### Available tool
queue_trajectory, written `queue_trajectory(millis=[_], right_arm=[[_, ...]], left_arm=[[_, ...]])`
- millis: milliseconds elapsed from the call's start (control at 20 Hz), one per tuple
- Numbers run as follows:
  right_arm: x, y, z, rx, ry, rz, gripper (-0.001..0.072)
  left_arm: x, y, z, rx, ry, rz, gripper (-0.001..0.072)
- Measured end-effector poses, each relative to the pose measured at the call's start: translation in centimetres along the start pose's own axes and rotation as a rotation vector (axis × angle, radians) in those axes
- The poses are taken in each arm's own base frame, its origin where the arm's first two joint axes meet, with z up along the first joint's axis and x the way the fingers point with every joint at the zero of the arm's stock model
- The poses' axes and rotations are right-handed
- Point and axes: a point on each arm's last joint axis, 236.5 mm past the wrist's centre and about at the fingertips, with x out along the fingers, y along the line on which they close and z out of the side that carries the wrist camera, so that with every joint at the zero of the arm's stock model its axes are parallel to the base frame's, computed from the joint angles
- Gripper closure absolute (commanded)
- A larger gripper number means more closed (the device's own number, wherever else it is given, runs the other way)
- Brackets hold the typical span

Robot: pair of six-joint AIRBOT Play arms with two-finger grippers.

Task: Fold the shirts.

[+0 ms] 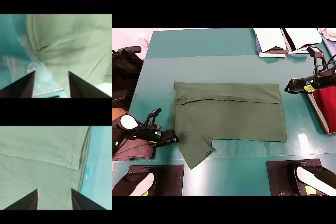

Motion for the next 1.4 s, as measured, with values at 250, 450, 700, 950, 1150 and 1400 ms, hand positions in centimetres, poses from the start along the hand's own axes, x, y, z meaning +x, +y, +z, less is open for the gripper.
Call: queue_trajectory(millis=[250,450,700,950,1150,1400], right_arm=[[-1.5,0.4,0.2,-0.006,-0.048,0.001,0.026],[-2.5,0.6,0.0,-0.011,-0.064,0.001,0.0261],[-1.6,-2.9,-5.7,0.087,0.106,-0.031,0.0242],[2.4,-7.7,-17.7,0.371,0.378,-0.02,0.0138],[5.7,-5.3,-22.9,0.492,0.504,0.126,0.0188],[7.9,-2.0,-23.8,0.406,0.55,0.199,0.0691]], left_arm=[[1.4,-1.8,-0.6,-0.053,-0.013,-0.113,0.0372],[1.6,-2.5,0.6,-0.041,-0.075,-0.148,0.0681],[-0.4,-3.9,2.2,0.037,-0.115,-0.167,0.0681],[-1.9,-4.7,3.2,0.094,-0.143,-0.171,0.0681],[-2.2,-4.9,3.4,0.107,-0.152,-0.17,0.0681],[-2.4,-4.9,3.3,0.122,-0.144,-0.164,0.0683]])
